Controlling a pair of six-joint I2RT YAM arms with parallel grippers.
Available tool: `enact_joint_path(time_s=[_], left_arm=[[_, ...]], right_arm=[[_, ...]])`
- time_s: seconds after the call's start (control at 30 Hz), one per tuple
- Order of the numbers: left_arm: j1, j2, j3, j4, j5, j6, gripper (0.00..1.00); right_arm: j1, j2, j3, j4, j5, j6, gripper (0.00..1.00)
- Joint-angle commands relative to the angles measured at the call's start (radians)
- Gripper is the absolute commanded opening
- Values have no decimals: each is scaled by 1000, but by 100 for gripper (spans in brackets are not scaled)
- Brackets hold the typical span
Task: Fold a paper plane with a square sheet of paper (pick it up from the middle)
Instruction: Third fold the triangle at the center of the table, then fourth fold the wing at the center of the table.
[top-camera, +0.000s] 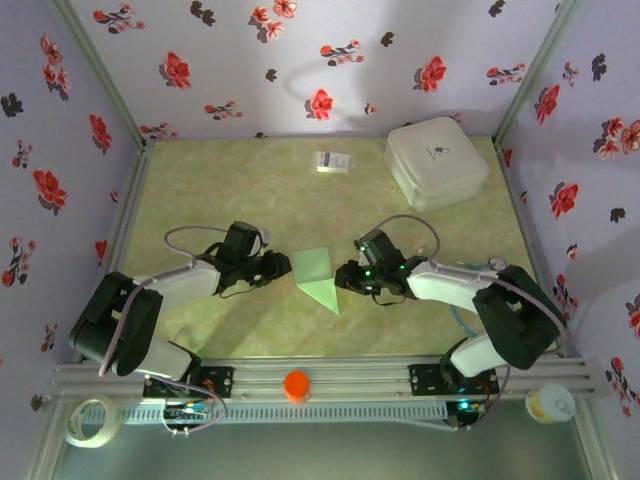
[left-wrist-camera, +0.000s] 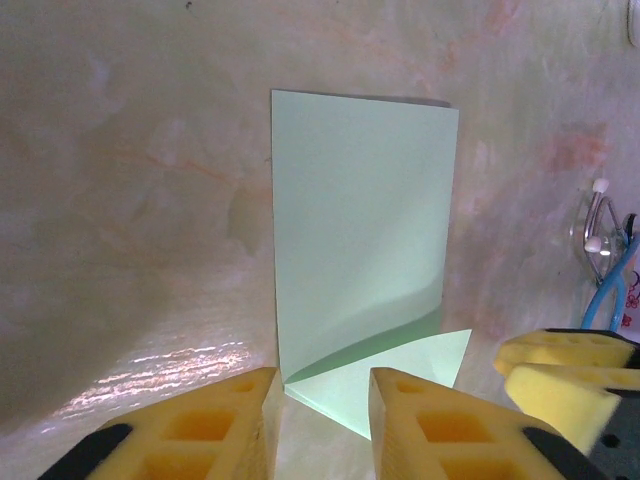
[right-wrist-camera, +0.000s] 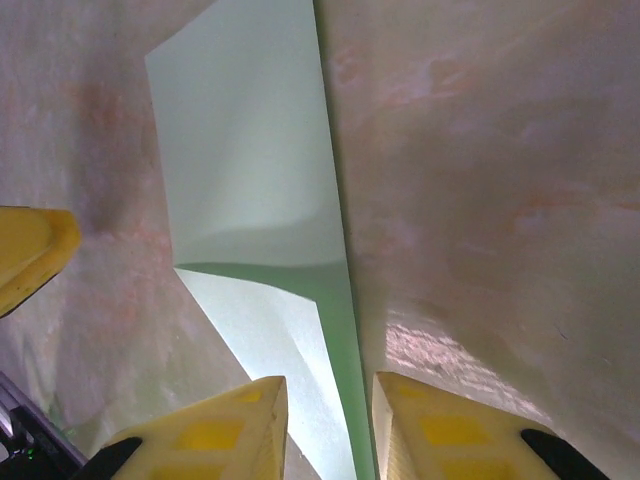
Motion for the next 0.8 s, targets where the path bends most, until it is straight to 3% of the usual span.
enact_joint_path(time_s=[0.0,0.5,0.77], left_arm=[[-5,10,-8,8,14,-7,30],[-5,69,22,11,52,-16,35],[-5,73,25,16,59,-22,40]], right_arm=[[-2,54,30,62,-35,28,29],[-10,82,15,113,-65,22,8],[-21,43,-9,124,-62,22,5]])
